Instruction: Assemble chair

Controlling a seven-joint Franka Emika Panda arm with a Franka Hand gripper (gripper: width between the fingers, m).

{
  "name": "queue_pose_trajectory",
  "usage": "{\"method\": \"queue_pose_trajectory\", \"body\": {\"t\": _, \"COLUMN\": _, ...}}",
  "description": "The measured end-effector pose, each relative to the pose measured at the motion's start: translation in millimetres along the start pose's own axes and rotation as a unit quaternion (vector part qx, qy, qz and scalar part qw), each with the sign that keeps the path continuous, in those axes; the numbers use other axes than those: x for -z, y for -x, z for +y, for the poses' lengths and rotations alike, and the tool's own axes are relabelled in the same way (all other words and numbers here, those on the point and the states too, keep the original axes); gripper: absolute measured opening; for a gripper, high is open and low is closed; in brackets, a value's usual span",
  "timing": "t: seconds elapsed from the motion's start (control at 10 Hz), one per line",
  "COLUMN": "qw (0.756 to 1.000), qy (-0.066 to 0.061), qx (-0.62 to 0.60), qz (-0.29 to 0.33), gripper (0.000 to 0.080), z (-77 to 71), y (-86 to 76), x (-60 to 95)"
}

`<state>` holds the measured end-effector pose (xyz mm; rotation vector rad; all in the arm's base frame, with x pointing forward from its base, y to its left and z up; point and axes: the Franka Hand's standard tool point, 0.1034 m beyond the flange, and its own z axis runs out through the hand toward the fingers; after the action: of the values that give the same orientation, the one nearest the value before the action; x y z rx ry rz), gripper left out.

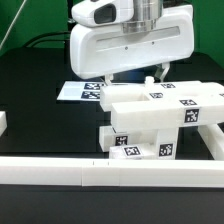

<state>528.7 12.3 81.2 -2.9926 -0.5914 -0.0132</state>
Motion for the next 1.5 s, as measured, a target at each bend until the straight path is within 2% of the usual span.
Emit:
{"method": "queue_pose_trajectory", "body": {"t": 0.2, "qw": 1.000, "qy": -0.004, "qx": -0.008, "qz": -0.004, "gripper": 0.0649, "z": -3.0, "y": 19.3, "x": 5.4}}
{"method": "queue_pose_trajectory", "body": {"t": 0.5, "qw": 0.999, "qy": -0.014, "qx": -0.028, "qz": -0.015, "gripper": 0.0649, "z": -25.7, "y": 47.1, "x": 8.1}}
{"method": "queue_pose_trajectory", "body": {"t": 0.6, "qw": 0.999, "qy": -0.017, "qx": -0.033, "qz": -0.016, "gripper": 0.0649, "z": -32.6, "y": 49.8, "x": 7.9}}
{"method": "queue_pose_trajectory", "body": {"t": 1.0, "qw": 0.999, "qy": -0.016, "qx": -0.047, "qz": -0.016, "gripper": 0.0649, "z": -33.1, "y": 50.1, "x": 6.2}}
{"method": "queue_pose_trajectory", "body": {"t": 1.1, "qw": 0.993, "qy": -0.010, "qx": -0.114, "qz": -0.004, "gripper": 0.0649, "z": -50.1, "y": 50.4, "x": 2.4}}
{"method": "queue_pose_trajectory", "body": {"t": 1.2, "qw": 0.985, "qy": -0.003, "qx": -0.174, "qz": 0.006, "gripper": 0.0649, "z": -75.5, "y": 45.3, "x": -4.5}}
{"method": "queue_pose_trajectory", "body": {"t": 1.3, "qw": 0.976, "qy": -0.003, "qx": -0.219, "qz": 0.004, "gripper": 0.0649, "z": -101.9, "y": 35.6, "x": -15.1}}
{"method": "queue_pose_trajectory", "body": {"t": 1.4, "qw": 0.970, "qy": -0.003, "qx": -0.243, "qz": 0.003, "gripper": 0.0649, "z": -115.6, "y": 21.5, "x": -21.9}}
{"method": "queue_pose_trajectory", "body": {"t": 1.5, "qw": 0.970, "qy": -0.003, "qx": -0.243, "qz": 0.004, "gripper": 0.0649, "z": -120.4, "y": 12.2, "x": -26.4}}
